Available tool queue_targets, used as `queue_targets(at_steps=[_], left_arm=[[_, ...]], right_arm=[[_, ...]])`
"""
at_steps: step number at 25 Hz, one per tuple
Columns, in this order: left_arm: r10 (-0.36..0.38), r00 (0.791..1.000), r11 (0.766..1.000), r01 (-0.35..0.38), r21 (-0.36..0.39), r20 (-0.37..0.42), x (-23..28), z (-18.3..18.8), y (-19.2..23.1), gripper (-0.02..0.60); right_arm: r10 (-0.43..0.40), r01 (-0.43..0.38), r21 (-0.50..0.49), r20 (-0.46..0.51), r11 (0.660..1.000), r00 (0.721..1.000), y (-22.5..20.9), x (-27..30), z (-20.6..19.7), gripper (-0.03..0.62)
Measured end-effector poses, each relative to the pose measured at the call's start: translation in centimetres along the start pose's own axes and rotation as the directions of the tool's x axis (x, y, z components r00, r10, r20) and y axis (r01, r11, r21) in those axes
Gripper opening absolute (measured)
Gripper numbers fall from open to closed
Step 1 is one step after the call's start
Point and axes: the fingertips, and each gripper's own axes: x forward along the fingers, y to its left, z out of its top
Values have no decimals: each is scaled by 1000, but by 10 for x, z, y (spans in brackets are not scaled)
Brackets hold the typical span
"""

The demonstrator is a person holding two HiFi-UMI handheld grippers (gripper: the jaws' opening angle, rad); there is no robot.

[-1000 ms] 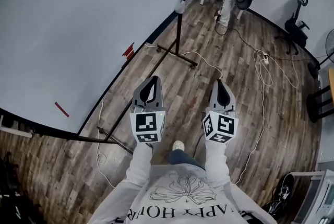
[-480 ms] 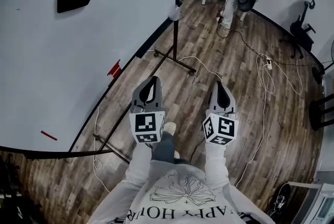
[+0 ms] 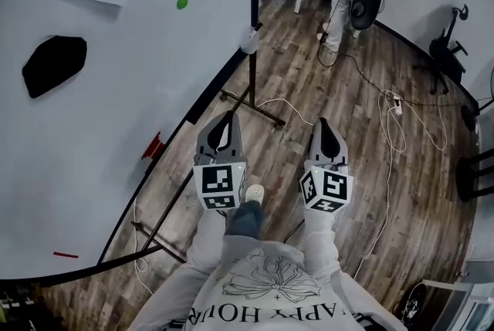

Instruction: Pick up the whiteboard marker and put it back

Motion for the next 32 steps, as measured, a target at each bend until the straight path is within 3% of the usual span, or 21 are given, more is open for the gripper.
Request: queue_targets(at_steps=[8,17,24,32], left_arm=[[-11,1000,1000,11,4,15,128,19,30,9],[35,999,999,-35,0,-25,197,12,64,9],[148,986,988,-150,-22,-73,211,-9,93,9],[290,949,954,-297,-44,-121,243,-19,108,9]], right_arm=[[35,-35,-6,21,999,999,-12,136,18,3],[126,-125,34,-26,992,992,5,238,2,3],[236,-230,73,-81,970,968,20,290,-23,3],[385,-377,82,-130,923,914,27,358,-36,3]])
